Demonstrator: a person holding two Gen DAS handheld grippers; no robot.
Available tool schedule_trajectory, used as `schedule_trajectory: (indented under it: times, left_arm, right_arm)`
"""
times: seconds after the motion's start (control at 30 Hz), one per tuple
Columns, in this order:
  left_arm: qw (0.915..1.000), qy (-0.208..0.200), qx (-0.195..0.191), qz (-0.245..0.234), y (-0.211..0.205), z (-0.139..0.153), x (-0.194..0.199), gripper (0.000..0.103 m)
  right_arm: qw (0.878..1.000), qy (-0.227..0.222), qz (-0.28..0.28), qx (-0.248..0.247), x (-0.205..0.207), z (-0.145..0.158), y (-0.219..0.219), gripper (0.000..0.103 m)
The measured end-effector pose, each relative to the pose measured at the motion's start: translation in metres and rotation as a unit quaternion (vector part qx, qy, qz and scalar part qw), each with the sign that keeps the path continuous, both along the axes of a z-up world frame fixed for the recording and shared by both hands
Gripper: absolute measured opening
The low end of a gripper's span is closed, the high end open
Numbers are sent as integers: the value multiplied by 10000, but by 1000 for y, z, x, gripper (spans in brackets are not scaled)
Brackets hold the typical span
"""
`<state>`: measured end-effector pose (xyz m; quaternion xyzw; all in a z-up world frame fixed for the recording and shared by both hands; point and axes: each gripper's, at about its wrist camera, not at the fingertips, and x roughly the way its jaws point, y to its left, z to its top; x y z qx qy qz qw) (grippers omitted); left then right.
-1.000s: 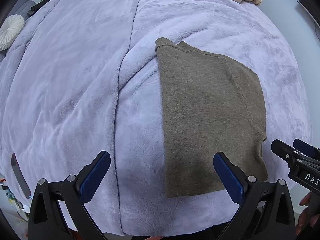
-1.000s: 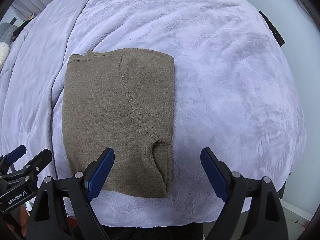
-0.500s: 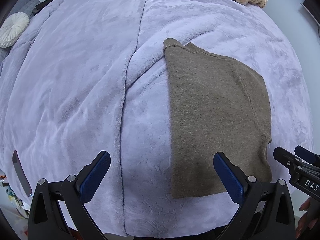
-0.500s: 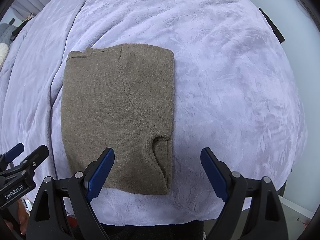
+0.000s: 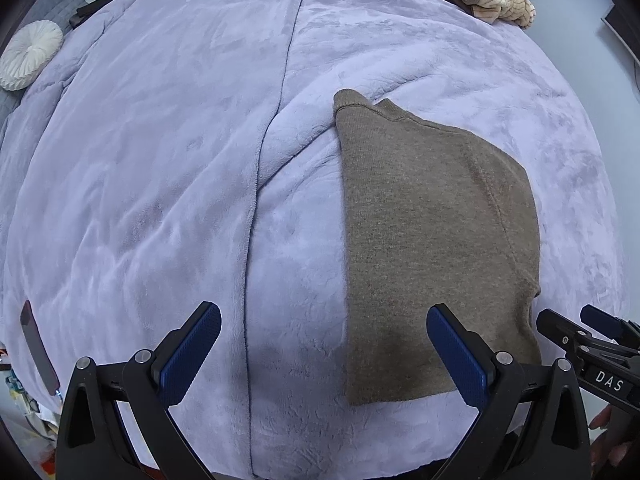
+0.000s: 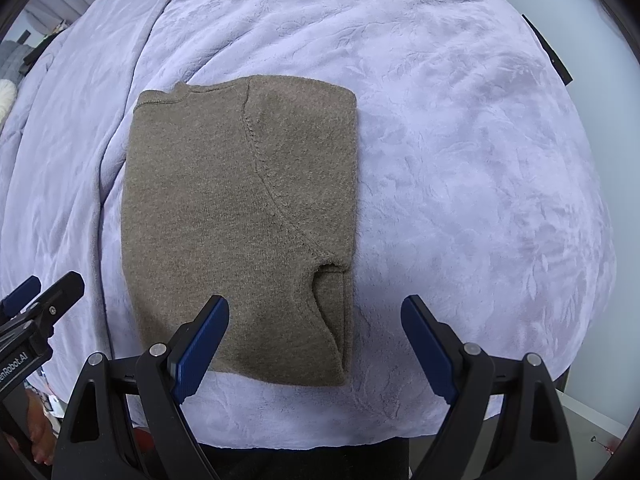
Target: Fold small clothes
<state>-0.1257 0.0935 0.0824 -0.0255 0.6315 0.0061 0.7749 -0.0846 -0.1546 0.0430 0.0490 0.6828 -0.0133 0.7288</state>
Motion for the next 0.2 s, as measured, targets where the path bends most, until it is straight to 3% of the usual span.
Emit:
schedule_trajectory:
  times: [0.2]
  left_arm:
    - [10000, 67, -47, -45, -3, -1, 0, 103]
  right_arm:
    - [10000, 2, -32, -8, 0, 0, 0, 90]
